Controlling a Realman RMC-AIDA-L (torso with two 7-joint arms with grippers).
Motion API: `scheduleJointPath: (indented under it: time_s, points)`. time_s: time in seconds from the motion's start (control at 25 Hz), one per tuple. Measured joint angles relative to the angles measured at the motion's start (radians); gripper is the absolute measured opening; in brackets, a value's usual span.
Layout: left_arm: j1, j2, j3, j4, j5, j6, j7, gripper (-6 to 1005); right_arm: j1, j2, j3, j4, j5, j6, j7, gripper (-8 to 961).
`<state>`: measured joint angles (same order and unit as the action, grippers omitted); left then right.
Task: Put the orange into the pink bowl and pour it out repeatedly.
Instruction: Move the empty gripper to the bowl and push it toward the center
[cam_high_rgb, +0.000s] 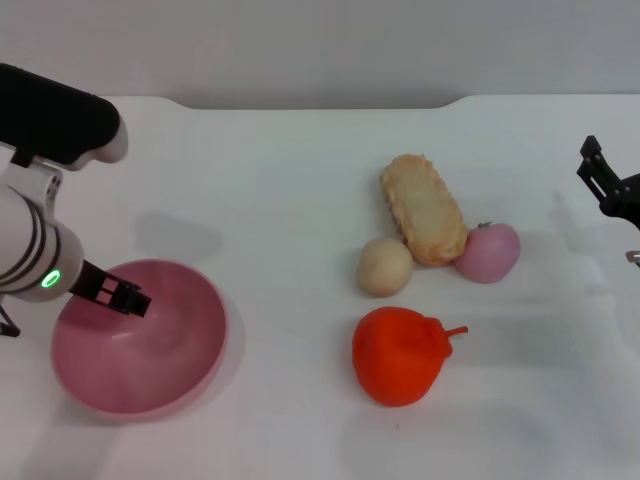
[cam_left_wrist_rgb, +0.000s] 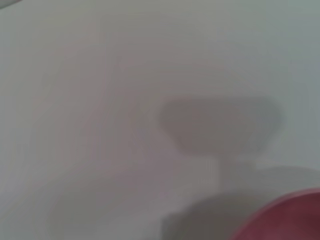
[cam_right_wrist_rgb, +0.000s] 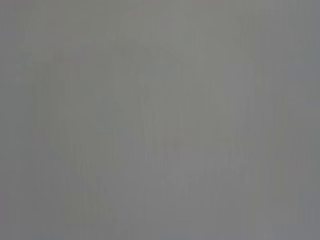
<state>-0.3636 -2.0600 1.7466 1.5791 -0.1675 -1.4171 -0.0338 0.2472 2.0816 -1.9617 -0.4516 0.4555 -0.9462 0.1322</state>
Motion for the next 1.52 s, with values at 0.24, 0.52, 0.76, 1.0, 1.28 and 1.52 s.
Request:
scheduleJointPath:
  time_s: [0.24,0.52,0.76,1.0,1.28,1.52]
  points:
    - [-0.003,0.001,-0.036,-0.03,-0.014,0.009,0.037,565,0.0,0.0,-0.001,-0.009,0.0,-0.001,0.0,826]
    - [-0.011,0.0,-0.041,-0.067,-0.023,0.029,0.052,364,0.001,0.0,-0.011,-0.021,0.0,-0.002,-0.001,826]
    - [-0.011,0.0,-0.042,-0.067,-0.025,0.037,0.049,247,0.001,-0.001,-0.011,-0.023,0.0,-0.002,-0.002,827]
    - [-0.021,-0.001,-0.047,-0.058,-0.031,0.082,0.043,160,0.005,-0.002,-0.018,-0.023,0.0,0.005,-0.001,827]
    - [-0.062,0.002,-0.081,-0.039,-0.037,0.083,0.071,92,-0.012,-0.006,-0.026,-0.134,-0.012,0.136,0.004,826]
    - [-0.099,0.003,-0.109,-0.025,-0.039,0.087,0.1,43,-0.095,-0.013,-0.006,-0.382,-0.106,0.319,0.002,827]
